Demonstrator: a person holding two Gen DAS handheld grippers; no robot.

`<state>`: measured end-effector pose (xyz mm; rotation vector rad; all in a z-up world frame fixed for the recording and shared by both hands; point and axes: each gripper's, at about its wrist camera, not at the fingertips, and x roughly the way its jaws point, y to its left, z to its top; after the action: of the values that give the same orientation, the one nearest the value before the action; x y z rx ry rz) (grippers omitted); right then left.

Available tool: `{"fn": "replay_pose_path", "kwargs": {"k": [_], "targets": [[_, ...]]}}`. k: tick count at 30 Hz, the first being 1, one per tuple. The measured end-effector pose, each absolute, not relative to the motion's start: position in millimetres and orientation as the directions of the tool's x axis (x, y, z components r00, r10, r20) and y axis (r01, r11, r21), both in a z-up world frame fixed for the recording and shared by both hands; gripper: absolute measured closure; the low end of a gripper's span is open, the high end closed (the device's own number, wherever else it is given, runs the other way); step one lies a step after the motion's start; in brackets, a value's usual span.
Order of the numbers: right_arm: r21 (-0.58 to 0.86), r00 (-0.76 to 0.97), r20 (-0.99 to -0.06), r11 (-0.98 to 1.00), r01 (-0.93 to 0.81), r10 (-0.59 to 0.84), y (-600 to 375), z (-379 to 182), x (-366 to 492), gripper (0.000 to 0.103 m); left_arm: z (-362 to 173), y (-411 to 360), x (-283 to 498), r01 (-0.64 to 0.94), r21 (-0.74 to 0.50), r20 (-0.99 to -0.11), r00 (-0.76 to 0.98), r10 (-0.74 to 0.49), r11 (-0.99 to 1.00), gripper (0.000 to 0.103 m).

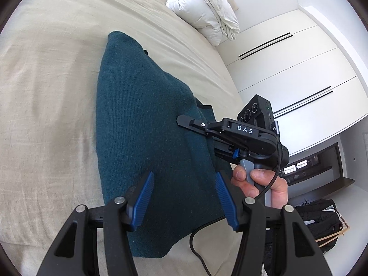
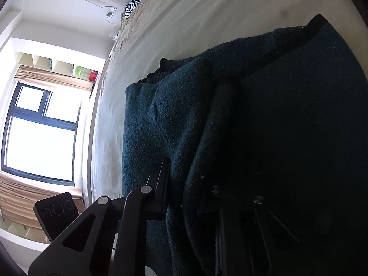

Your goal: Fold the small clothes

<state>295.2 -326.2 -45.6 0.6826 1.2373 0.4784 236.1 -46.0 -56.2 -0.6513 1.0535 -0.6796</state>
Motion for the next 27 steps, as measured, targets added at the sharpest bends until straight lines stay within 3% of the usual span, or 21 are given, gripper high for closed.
{"fn": "replay_pose_path", "kwargs": {"k": [13, 27], "targets": [[0.611, 0.323, -0.745, 0.791, -0.019, 0.583, -379.9, -1.5, 302.6, 0.091, -44.1, -70.7, 243.7, 0.231, -0.738, -0.555, 0.327, -0.765, 0.634, 0.043], [0.554, 0.312, -0.799, 0.831, 0.05, 0.514, -419.1, -12.4, 312.1, 0.091, -42.6, -91.0, 232.8, 0.292, -0.706, -0.578, 0.287, -0.764, 0.645, 0.043]]}}
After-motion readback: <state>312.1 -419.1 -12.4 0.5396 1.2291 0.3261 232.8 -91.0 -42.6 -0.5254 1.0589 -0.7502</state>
